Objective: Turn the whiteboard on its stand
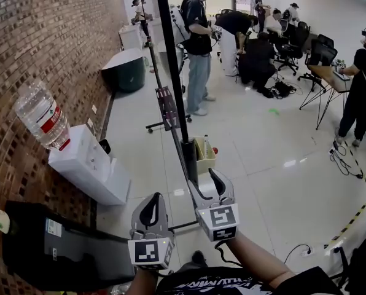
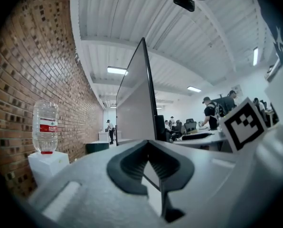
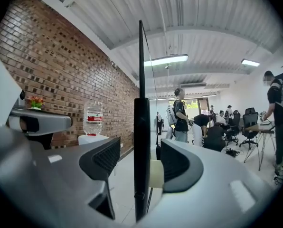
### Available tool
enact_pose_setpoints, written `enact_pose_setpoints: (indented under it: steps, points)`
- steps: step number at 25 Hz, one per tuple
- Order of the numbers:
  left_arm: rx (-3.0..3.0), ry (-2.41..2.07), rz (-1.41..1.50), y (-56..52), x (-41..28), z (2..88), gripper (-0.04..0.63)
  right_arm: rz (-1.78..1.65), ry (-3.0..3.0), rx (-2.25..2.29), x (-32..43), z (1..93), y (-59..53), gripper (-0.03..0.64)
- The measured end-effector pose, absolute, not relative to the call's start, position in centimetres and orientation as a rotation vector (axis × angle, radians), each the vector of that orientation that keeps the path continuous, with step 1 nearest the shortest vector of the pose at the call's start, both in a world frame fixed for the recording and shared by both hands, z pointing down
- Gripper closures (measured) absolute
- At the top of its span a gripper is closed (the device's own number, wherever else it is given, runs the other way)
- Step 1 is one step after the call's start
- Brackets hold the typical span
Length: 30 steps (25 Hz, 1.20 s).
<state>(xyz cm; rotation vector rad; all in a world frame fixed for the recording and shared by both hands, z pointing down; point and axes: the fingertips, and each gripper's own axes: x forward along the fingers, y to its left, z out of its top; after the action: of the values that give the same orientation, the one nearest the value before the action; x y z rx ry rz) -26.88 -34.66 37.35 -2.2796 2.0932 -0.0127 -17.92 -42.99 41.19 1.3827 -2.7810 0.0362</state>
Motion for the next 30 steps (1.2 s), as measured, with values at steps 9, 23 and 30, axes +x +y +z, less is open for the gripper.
enact_pose_setpoints:
  steps: [9,23,30]
  points:
    - [-2.344,2.072,-0.018,-37.0,-28.7,38.6,0.59,-0.064,-2.646,1.492,-21.3,42.7,-48.5,0.325]
    - [-2.351,2.018,-0.045,-40.1,-28.0,38.1,0.591,-0.218,-2.617,1.554,-21.8,40.8,-50.1,0.402]
    - [-2.322,2.033,-0.021,-40.8,-28.5,37.3,0.591,-0.149,-2.66,1.551,-22.9,40.9,-51.3,0.423]
